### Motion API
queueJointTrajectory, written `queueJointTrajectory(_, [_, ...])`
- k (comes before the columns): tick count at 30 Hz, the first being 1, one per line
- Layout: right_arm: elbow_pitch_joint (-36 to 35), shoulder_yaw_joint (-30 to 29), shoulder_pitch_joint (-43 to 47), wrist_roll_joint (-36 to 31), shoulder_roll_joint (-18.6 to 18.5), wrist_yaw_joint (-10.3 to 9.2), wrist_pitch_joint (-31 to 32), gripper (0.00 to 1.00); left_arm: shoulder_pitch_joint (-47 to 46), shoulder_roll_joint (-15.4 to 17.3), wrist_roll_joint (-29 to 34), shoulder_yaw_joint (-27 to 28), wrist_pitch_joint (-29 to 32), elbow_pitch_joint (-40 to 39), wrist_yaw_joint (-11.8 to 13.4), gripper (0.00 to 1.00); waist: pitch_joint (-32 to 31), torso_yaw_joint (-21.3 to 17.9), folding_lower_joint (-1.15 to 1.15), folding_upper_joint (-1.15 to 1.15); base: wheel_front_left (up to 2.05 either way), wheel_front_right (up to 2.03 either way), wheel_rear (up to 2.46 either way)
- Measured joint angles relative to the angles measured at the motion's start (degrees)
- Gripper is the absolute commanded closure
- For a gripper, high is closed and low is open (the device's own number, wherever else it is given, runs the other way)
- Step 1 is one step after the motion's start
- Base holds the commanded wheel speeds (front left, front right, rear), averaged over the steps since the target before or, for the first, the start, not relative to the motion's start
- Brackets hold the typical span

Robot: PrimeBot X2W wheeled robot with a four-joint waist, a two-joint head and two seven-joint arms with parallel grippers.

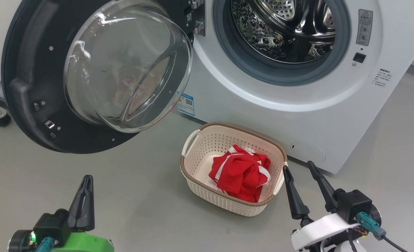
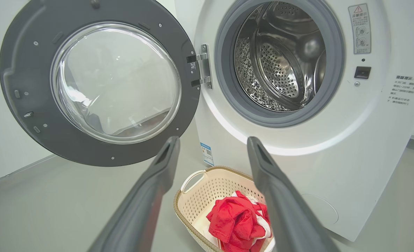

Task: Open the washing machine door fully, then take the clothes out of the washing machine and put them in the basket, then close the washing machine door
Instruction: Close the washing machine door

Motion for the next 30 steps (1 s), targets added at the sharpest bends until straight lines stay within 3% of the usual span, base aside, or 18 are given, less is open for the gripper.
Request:
queueJointTrajectory(9, [-0.34, 0.85, -0.99, -0.58, -0.03, -0.08, 0.00, 0.00, -0.72, 1.36, -1.55, 4.34, -0.02, -4.49, 0.02, 1.00, 2.96, -1.13, 0.00, 0.00, 0.00, 0.00, 0.00])
queueJointTrajectory(17, [-1.03, 1.97, -2.85, -2.07, -0.67, -0.08, 0.85, 0.00, -7.58, 11.46, -1.48, 13.36, -0.15, -9.67, 0.22, 1.00, 6.81, -2.87, 0.00, 0.00, 0.00, 0.00, 0.00])
queueJointTrajectory(23, [-1.80, 1.94, -4.99, -3.23, -1.60, -0.08, 1.62, 0.00, -14.49, 19.11, -6.98, 23.42, 1.86, -10.00, 0.03, 1.00, 10.11, -5.44, 0.00, 0.00, 0.00, 0.00, 0.00])
queueJointTrajectory(30, [-1.98, 1.93, -6.30, -3.65, -2.08, -0.08, 1.82, 0.00, -23.04, 21.64, -18.24, 32.48, 6.82, -5.30, -0.32, 1.00, 13.04, -8.21, 0.00, 0.00, 0.00, 0.00, 0.00])
